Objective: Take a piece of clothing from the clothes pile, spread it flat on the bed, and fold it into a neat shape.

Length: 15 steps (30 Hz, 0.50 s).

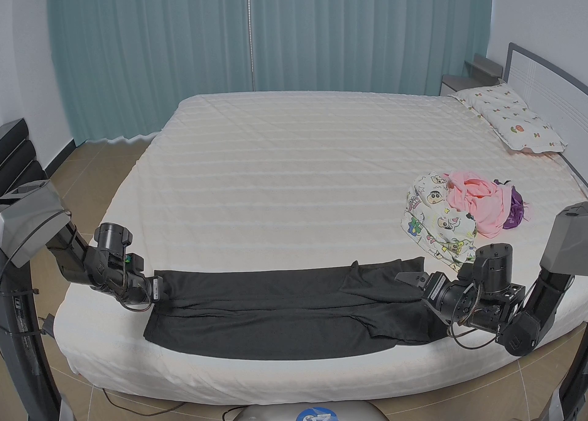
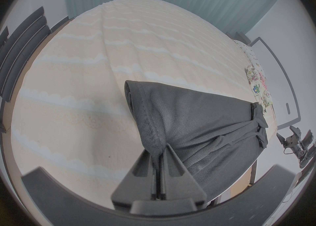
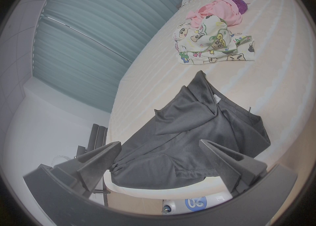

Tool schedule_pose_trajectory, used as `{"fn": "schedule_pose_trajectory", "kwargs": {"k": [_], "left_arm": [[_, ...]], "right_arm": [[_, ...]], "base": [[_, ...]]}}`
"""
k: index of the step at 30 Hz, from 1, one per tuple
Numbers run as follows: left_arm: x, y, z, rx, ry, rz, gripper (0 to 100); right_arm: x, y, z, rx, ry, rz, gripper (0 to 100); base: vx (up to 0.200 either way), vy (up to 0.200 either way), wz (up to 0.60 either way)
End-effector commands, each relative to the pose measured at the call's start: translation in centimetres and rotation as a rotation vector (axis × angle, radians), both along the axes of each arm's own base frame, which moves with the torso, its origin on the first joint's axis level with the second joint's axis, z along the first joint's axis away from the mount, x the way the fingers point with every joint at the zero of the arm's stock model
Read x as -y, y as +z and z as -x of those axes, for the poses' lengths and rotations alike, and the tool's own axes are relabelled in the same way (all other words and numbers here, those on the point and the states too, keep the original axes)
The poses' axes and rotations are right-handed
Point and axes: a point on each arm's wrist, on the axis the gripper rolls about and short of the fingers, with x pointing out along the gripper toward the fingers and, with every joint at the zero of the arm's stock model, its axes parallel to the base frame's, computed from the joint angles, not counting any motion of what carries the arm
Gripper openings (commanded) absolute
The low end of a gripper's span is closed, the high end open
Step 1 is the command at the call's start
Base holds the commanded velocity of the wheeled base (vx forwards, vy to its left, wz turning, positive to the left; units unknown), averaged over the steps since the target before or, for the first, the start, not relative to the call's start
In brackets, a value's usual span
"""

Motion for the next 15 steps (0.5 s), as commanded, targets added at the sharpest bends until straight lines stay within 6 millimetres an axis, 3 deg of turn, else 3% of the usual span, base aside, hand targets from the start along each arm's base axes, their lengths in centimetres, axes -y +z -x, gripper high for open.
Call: {"fn": "schedule_pose_trajectory", "kwargs": {"k": [1,12,15], "left_arm": [[0.23,0.71,0.4,0.012,-0.006,-0.002,0],[0.94,0.85,0.69,0.008,-0.02,-0.011,0],[0.92,0.91,0.68,0.011,-0.017,-0.017,0]], "right_arm": [[0.06,-0.11,0.17,0.007,0.001,-0.003,100],[0.05,-0.33,0.15,0.017,0.001,-0.005,100],[0.05,-0.37,0.15,0.016,0.001,-0.005,100]], "base": [[0.0,0.0,0.0],[0.0,0.0,0.0],[-0.2,0.0,0.0]]}}
